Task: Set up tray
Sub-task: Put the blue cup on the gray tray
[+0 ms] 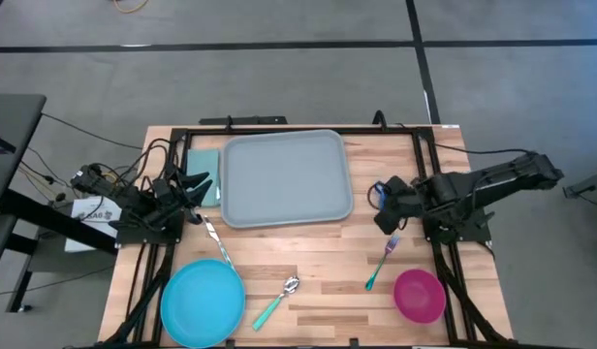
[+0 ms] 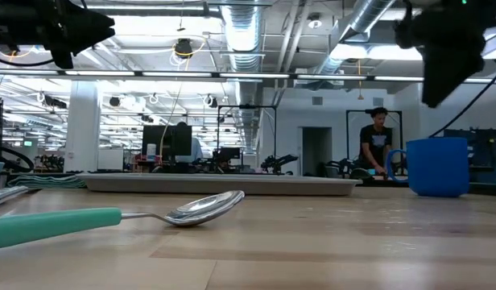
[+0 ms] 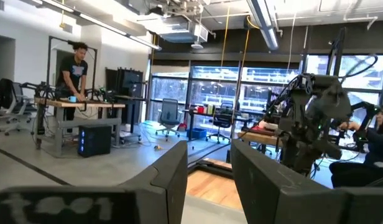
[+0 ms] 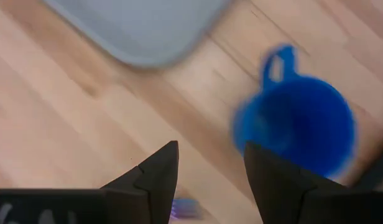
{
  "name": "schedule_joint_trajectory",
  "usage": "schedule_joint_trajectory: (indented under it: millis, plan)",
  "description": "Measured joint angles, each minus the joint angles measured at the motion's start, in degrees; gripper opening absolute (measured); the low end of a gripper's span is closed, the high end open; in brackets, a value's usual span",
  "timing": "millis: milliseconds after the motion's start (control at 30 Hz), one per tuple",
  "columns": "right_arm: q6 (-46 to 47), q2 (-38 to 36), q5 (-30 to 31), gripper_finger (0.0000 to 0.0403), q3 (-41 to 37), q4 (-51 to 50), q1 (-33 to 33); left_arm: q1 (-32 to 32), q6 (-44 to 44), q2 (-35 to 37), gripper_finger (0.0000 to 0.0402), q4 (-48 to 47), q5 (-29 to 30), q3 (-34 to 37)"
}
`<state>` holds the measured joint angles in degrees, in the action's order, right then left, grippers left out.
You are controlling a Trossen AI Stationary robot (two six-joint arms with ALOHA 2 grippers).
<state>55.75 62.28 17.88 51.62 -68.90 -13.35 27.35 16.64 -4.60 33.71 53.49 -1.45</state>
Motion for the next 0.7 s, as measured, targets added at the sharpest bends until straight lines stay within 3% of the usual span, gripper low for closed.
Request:
schedule_joint_trajectory:
  millis: [133,700]
  plan:
    - [2.74,2.93,-0.03,0.0177,0.00,-3.59,2.25,0.00,-0.24,0.00,0.0112,-0.10,0.01,0.00]
    - [-1.47,10.49,-6.40,0.0177,0.00,0.92,15.31,-0.01,-1.79,0.00,0.0112,0.02,-0.11,0.00]
